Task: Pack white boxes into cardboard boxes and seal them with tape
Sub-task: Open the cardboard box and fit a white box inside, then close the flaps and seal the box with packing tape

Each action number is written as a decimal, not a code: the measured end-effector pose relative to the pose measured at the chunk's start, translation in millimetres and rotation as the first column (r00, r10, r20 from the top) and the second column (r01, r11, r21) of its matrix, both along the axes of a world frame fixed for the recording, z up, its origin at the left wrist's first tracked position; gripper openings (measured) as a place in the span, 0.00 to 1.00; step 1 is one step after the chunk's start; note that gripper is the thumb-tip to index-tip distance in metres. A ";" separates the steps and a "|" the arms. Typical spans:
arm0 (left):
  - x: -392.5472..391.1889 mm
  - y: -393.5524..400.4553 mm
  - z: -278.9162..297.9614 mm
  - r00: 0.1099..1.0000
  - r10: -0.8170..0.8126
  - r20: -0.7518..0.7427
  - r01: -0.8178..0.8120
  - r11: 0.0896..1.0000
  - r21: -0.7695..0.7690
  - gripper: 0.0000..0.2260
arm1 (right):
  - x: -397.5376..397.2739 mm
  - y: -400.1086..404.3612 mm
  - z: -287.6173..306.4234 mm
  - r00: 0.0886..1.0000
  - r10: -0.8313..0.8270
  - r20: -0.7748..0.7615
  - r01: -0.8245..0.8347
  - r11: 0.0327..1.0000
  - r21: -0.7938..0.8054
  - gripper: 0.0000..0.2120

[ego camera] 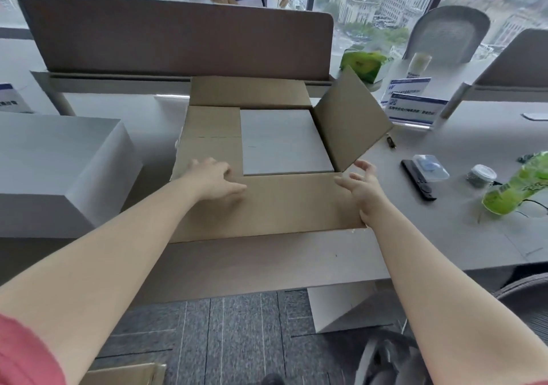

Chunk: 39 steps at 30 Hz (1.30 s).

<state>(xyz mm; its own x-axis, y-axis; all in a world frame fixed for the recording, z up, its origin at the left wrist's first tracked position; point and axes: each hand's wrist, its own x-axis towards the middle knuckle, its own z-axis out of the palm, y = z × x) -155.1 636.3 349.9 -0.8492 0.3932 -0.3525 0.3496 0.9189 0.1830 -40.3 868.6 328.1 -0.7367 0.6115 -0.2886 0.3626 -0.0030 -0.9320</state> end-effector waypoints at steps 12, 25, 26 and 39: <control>29.3 -3.7 5.2 0.985 -0.165 0.054 0.163 0.986 0.041 0.47 | -6.1 -3.4 10.8 0.942 0.237 0.238 -0.279 0.947 0.161 0.19; 35.8 -2.2 53.6 0.881 -0.106 -0.460 0.162 0.983 0.082 0.14 | 28.9 -8.8 49.4 0.987 -0.108 -0.117 0.062 0.938 -0.341 0.14; 32.5 -1.3 58.2 0.847 -0.070 -0.527 0.130 0.988 0.078 0.15 | 28.5 -7.2 52.5 0.984 -0.106 -0.141 0.054 0.944 -0.327 0.14; -31.5 39.6 36.8 0.877 0.307 -0.369 -0.242 0.947 0.212 0.34 | -62.6 26.0 39.6 0.998 0.064 -0.018 -0.054 0.939 0.341 0.17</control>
